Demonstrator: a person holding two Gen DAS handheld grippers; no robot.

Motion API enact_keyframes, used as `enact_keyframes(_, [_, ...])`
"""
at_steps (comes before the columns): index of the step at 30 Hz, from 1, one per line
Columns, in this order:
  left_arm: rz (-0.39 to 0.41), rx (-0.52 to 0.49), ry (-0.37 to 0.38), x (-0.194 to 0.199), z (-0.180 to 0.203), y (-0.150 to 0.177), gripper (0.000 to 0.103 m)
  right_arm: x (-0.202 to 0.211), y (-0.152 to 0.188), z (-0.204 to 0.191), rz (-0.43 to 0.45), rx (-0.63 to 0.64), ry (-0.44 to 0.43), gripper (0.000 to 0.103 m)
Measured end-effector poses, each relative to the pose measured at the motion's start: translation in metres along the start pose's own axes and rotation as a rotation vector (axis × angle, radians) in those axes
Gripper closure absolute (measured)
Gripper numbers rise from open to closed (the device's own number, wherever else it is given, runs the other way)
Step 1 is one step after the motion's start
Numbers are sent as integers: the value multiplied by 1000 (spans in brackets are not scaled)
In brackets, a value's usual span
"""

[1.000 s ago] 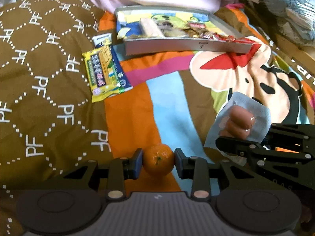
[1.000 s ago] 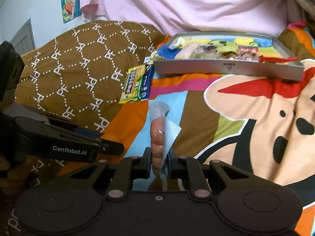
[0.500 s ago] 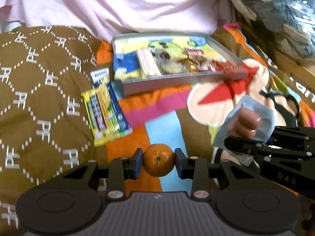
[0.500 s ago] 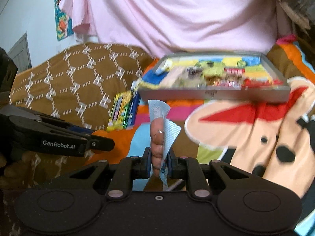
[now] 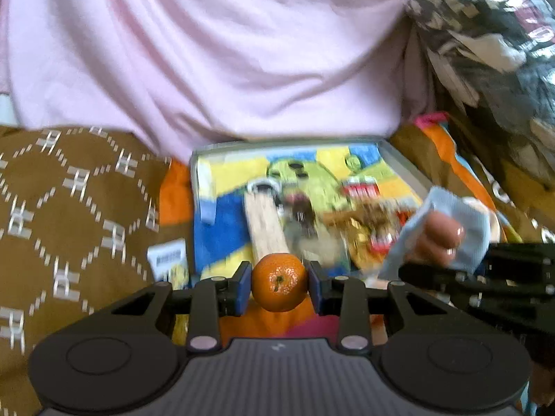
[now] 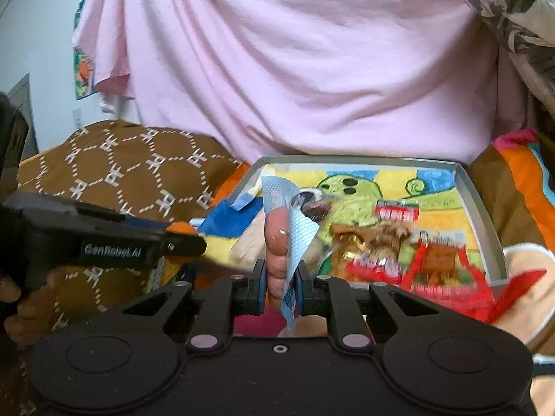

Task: Organize snacks
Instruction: 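Carry the mandarin and sausage packet toward the grey tray with both tools, then open the left tool over the tray while the right tool releases the sausage packet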

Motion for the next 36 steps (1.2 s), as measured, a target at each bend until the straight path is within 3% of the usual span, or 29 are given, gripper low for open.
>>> enact_keyframes(7, [0, 8, -1, -45, -15, -30, 65, -45, -18, 7, -23, -77, 14, 87])
enact_keyframes(13, [-35, 45, 4, -78, -21, -28, 65, -84, -25, 15, -88, -59, 13, 87])
enact_keyframes(24, [-44, 42, -11, -95, -23, -24, 65, -108, -23, 25, -94, -43, 43, 85])
enact_keyframes(31, [-46, 64, -21, -95, -24, -28, 64, -111, -22, 33, -89, -56, 109, 66])
enact_keyframes(33, [-44, 72, -25, -94, -24, -28, 60, -109, -22, 34, -83, -57, 124, 57])
enact_keyframes(36, [-32, 83, -35, -92, -25, -29, 50, -104, -22, 35, -57, -50, 148, 37])
Point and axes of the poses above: each gripper's, at about its wrist camera, not at the fingertips, and x roughly against the way its jaws point, z to its right, y to its underside, the point moved 1 cm from there along -x, roughly the way its jaws point, and after that the axes turned 15 degrees about y, right-handed, at the moved point
